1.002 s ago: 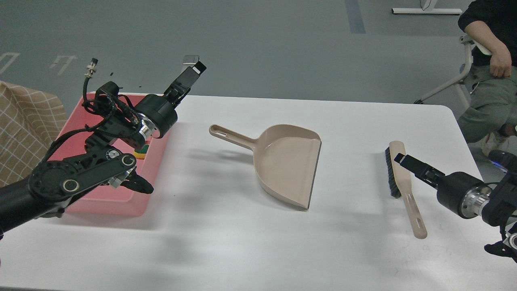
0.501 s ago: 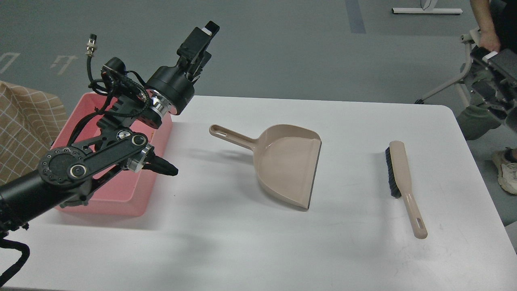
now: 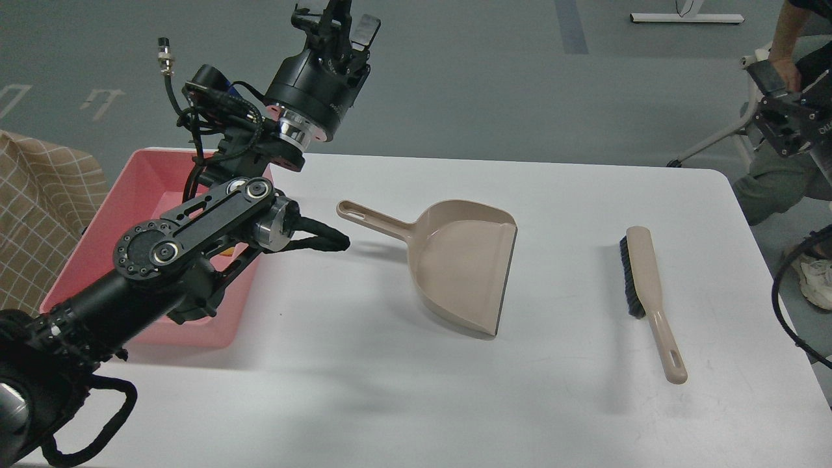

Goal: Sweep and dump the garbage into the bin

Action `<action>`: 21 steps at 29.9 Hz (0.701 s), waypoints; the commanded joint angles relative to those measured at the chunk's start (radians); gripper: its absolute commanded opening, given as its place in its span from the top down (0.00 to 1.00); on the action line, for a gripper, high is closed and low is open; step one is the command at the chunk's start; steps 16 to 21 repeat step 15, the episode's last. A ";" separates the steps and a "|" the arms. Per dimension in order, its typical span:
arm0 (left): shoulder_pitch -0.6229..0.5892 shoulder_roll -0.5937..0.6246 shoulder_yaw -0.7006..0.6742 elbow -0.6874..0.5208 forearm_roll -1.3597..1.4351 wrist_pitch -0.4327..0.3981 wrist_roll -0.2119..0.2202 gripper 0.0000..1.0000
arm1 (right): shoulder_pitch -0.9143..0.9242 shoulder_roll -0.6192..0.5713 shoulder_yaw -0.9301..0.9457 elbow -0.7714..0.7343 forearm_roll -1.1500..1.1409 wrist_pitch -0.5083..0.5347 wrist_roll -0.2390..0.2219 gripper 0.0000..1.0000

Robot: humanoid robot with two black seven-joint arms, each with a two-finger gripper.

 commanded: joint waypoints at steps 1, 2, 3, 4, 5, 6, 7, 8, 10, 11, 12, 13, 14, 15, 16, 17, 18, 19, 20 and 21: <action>0.011 -0.061 -0.055 -0.003 -0.049 -0.064 -0.001 0.03 | 0.012 0.073 0.001 0.012 0.041 0.000 -0.005 0.02; 0.013 -0.073 -0.103 -0.002 -0.104 -0.135 -0.001 0.03 | 0.025 0.103 -0.001 0.018 0.053 0.000 -0.008 0.02; 0.013 -0.077 -0.124 0.001 -0.132 -0.169 0.001 0.03 | 0.029 0.117 -0.002 0.020 0.061 0.000 -0.010 0.02; 0.013 -0.080 -0.142 0.004 -0.161 -0.212 0.004 0.03 | 0.034 0.128 -0.004 0.021 0.068 0.000 -0.012 0.02; 0.013 -0.080 -0.170 0.014 -0.210 -0.298 0.008 0.02 | 0.039 0.146 -0.011 0.021 0.077 0.000 -0.013 0.02; 0.014 -0.080 -0.178 0.026 -0.233 -0.367 0.010 0.02 | 0.043 0.156 -0.022 0.024 0.078 0.000 -0.013 0.02; 0.014 -0.080 -0.178 0.033 -0.238 -0.390 0.006 0.02 | 0.046 0.157 -0.031 0.026 0.078 0.000 -0.013 0.02; 0.014 -0.081 -0.181 0.043 -0.236 -0.403 -0.002 0.02 | 0.052 0.160 -0.051 0.034 0.078 -0.010 -0.010 0.01; 0.014 -0.087 -0.184 0.046 -0.236 -0.397 -0.002 0.02 | 0.052 0.165 -0.068 0.047 0.078 -0.034 -0.010 0.01; 0.016 -0.089 -0.184 0.047 -0.236 -0.395 -0.004 0.02 | 0.052 0.168 -0.082 0.058 0.078 -0.054 -0.010 0.00; 0.022 -0.089 -0.185 0.047 -0.235 -0.395 -0.005 0.02 | 0.054 0.168 -0.087 0.061 0.078 -0.060 -0.010 0.00; 0.039 -0.089 -0.191 0.047 -0.235 -0.395 -0.017 0.02 | 0.057 0.170 -0.096 0.067 0.079 -0.071 -0.010 0.00; 0.055 -0.086 -0.194 0.047 -0.233 -0.397 -0.031 0.02 | 0.066 0.177 -0.108 0.075 0.079 -0.086 -0.010 0.00; 0.060 -0.084 -0.196 0.046 -0.233 -0.397 -0.036 0.02 | 0.069 0.179 -0.114 0.077 0.079 -0.097 -0.010 0.00; 0.060 -0.084 -0.196 0.046 -0.233 -0.397 -0.036 0.02 | 0.069 0.179 -0.114 0.077 0.079 -0.097 -0.010 0.00; 0.060 -0.084 -0.196 0.046 -0.233 -0.397 -0.036 0.02 | 0.069 0.179 -0.114 0.077 0.079 -0.097 -0.010 0.00; 0.060 -0.084 -0.196 0.046 -0.233 -0.397 -0.036 0.02 | 0.069 0.179 -0.114 0.077 0.079 -0.097 -0.010 0.00; 0.060 -0.084 -0.196 0.046 -0.233 -0.397 -0.036 0.02 | 0.069 0.179 -0.114 0.077 0.079 -0.097 -0.010 0.00; 0.060 -0.084 -0.196 0.046 -0.233 -0.397 -0.036 0.02 | 0.069 0.179 -0.114 0.077 0.079 -0.097 -0.010 0.00; 0.060 -0.084 -0.196 0.046 -0.233 -0.397 -0.036 0.02 | 0.069 0.179 -0.114 0.077 0.079 -0.097 -0.010 0.00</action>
